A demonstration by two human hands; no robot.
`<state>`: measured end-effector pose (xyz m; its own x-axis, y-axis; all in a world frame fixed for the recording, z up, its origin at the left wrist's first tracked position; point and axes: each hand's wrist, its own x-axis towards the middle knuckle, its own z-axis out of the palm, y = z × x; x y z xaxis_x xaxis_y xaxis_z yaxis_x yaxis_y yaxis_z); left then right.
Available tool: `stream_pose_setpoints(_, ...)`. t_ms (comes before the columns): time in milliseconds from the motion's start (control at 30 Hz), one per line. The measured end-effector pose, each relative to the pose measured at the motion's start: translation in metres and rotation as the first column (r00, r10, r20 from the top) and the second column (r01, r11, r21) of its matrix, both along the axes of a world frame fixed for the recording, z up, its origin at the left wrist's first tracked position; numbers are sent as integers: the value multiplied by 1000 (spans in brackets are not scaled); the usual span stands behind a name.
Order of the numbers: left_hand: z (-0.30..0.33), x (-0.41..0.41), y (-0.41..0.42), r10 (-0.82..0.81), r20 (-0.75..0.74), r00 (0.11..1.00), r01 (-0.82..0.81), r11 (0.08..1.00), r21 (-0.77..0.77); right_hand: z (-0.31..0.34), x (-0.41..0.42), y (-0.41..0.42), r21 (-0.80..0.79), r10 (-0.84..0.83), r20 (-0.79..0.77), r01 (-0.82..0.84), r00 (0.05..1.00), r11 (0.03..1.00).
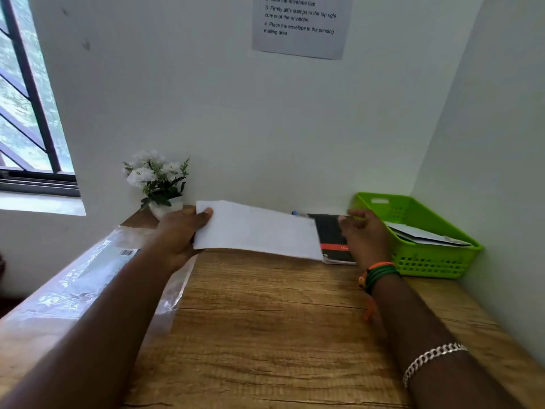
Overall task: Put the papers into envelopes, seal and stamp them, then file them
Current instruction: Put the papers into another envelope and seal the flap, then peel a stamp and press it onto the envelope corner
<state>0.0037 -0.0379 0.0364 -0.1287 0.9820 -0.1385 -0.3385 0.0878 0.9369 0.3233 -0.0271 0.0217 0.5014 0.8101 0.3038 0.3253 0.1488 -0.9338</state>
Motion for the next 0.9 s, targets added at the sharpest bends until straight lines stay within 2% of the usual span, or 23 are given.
stream_pose_setpoints(33, -3, -4, 3, -9, -25, 1000, 8, 1000, -27, -2, -3, 0, -66, 114, -163, -127, 980, 990)
stream_pose_setpoints(67, -5, -8, 4, -18, -56, 998, 15, 999, -51, -3, -8, -2, -128, 196, -251, -233, 948, 964)
stream_pose_setpoints(100, -8, -11, 6, -26, -91, 996, 19, 997, -71, -6, -12, -3, -196, 239, -229, -285, 944, 938)
stream_pose_setpoints(133, -10, -13, 7, -28, -132, 991, 17, 996, -84, -9, -16, -4, -244, 266, -152, -297, 952, 923)
stream_pose_setpoints(200, -11, -16, 9, -2, -236, 972, -21, 995, -93, -15, -22, -5, -278, 299, 98, -262, 949, 924)
stream_pose_setpoints(267, -11, -17, 10, 47, -402, 914, -80, 995, -67, -19, -23, -7, -297, 330, 400, -220, 855, 929)
stream_pose_setpoints(333, -14, -17, 10, 75, -617, 783, -103, 995, -10, -21, -27, -9, -357, 377, 630, -177, 679, 917)
stream_pose_setpoints(367, -16, -17, 11, 94, -707, 701, -111, 994, 22, -21, -29, -10, -387, 399, 667, -165, 629, 907)
stream_pose_setpoints(433, -18, -17, 11, 130, -809, 573, -132, 989, 65, -18, -31, -10, -402, 403, 693, -145, 598, 904)
stream_pose_setpoints(533, -19, -19, 14, 117, -836, 536, -133, 990, 54, -13, -30, -13, -421, 417, 716, -130, 559, 898)
stream_pose_setpoints(667, -20, -21, 14, 91, -829, 551, -114, 993, 33, -11, -30, -15, -422, 433, 722, -152, 539, 894)
stream_pose_setpoints(767, -23, -24, 17, 100, -820, 564, -124, 992, 35, -12, -33, -17, -412, 475, 709, -240, 521, 879)
stream_pose_setpoints(900, -27, -29, 17, 108, -869, 483, -128, 990, 52, -12, -36, -17, -476, 552, 666, -283, 502, 832)
